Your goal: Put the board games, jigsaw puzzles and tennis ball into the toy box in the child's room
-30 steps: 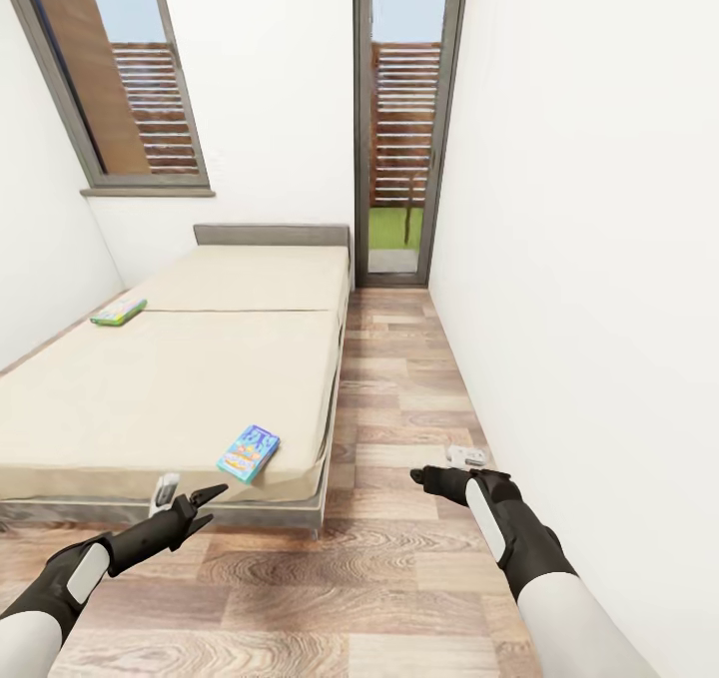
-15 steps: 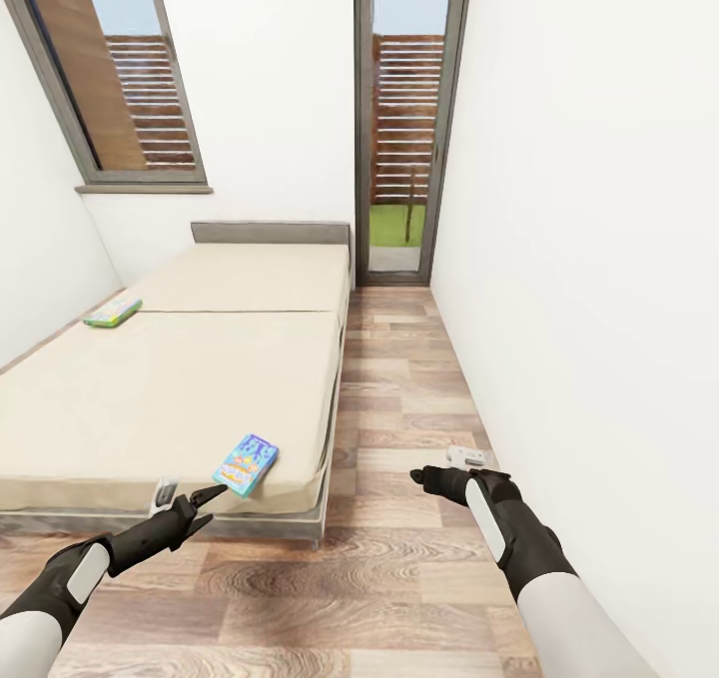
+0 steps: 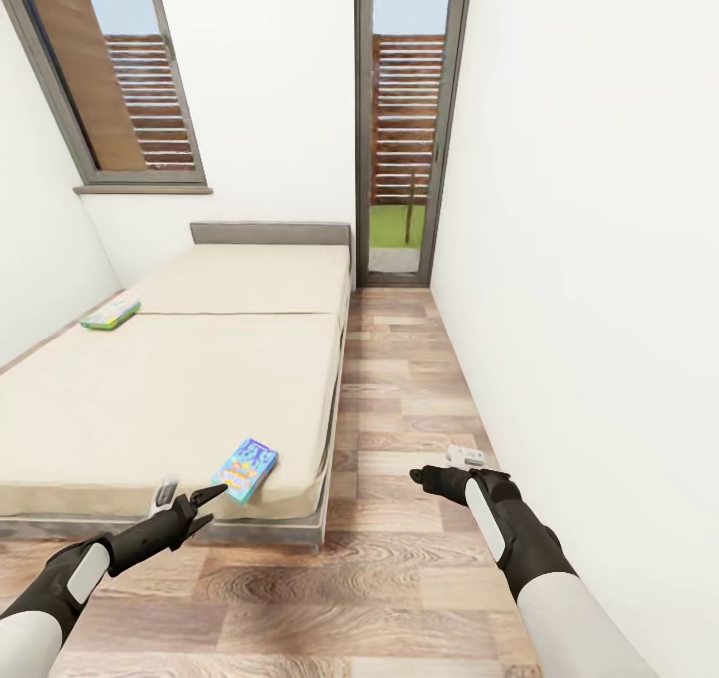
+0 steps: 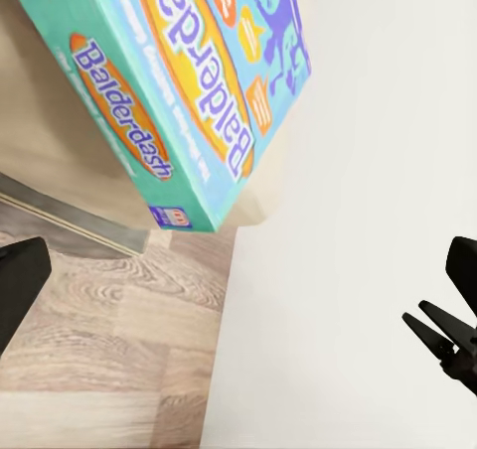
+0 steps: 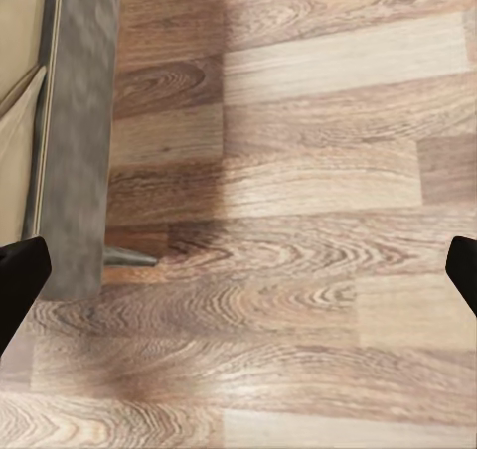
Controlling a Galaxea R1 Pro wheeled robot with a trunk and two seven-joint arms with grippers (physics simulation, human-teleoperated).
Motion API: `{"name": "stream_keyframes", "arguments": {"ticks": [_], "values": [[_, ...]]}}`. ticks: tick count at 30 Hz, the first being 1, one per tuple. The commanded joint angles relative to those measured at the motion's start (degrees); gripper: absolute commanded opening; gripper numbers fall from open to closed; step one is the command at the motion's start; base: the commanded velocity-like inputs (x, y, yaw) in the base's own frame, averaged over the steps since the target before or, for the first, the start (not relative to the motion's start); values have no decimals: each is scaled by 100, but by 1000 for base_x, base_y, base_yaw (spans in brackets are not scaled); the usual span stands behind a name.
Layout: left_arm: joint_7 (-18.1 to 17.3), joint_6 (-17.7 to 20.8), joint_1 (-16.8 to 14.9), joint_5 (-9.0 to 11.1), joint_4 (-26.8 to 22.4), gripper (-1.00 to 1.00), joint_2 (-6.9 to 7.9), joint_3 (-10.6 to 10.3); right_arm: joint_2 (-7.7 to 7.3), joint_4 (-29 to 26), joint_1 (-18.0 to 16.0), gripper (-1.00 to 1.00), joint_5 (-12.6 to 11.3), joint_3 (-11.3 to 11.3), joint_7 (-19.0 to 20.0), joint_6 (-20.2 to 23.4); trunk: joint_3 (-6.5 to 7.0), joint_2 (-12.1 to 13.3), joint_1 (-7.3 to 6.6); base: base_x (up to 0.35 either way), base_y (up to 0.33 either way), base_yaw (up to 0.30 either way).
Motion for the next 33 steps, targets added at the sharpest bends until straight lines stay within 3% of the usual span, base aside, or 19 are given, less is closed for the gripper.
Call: {"name": "stream_keyframes", "arguments": {"ticks": [1,33], "values": [[-8,37,-4,16,3,100,0,13,5,-7,-2,100,4,-20,23,29,-5,-2,1,206,25,0],[-17,40,-4,16,3,100,8,13,5,-11,-2,100,5,-20,23,29,-41,-82,45,19,2,0]]}}
